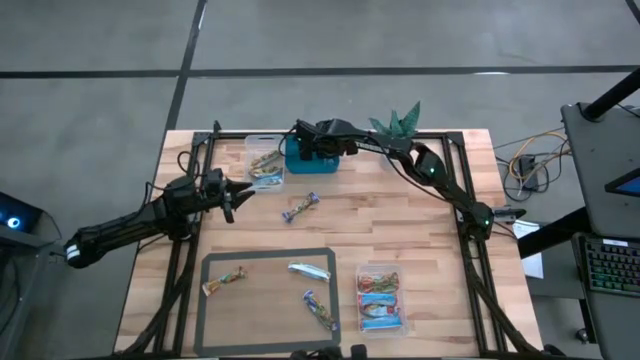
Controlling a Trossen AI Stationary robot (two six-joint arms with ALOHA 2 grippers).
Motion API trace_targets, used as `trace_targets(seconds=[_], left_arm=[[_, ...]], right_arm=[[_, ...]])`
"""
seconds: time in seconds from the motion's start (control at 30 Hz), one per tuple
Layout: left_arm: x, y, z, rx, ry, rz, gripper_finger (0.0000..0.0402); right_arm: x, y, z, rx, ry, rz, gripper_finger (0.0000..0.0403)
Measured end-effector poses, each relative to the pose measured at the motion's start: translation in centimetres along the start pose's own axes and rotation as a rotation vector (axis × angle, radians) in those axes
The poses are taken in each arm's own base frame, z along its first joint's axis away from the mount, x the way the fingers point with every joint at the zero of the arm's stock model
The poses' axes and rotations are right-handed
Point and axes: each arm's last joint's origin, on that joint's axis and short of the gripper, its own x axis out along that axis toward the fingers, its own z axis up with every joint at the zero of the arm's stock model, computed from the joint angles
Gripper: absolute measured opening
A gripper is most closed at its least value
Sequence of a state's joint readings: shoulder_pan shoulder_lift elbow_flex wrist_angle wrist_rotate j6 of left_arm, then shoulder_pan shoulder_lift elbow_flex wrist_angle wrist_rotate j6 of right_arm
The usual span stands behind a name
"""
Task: Pick and place Granola Bars by type
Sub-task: Put the blue granola bar into the blue bin
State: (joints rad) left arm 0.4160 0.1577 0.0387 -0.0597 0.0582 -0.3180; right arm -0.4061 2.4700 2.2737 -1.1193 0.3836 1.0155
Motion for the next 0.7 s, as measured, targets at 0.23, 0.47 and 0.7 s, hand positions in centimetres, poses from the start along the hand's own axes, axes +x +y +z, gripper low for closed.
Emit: trace_targets(seconds=[0.23,0.47,0.7], left_arm=[[0.0,0.0,0.0,0.0,0.0,0.0,0.0138],[0.0,0.0,0.0,0.0,0.0,0.0,0.0138],[0.0,0.0,0.0,0.0,0.0,0.0,0.0138]], right_arm=[[0.11,-0.01,-0.01,-0.005,0.031,0.017,0.0012],[0.13,-0.13,-0.11,-0.002,0.046,0.01,0.0031],[0.14,-0.27,-0.19,-0.008,0.054,-0.004,0.0097]])
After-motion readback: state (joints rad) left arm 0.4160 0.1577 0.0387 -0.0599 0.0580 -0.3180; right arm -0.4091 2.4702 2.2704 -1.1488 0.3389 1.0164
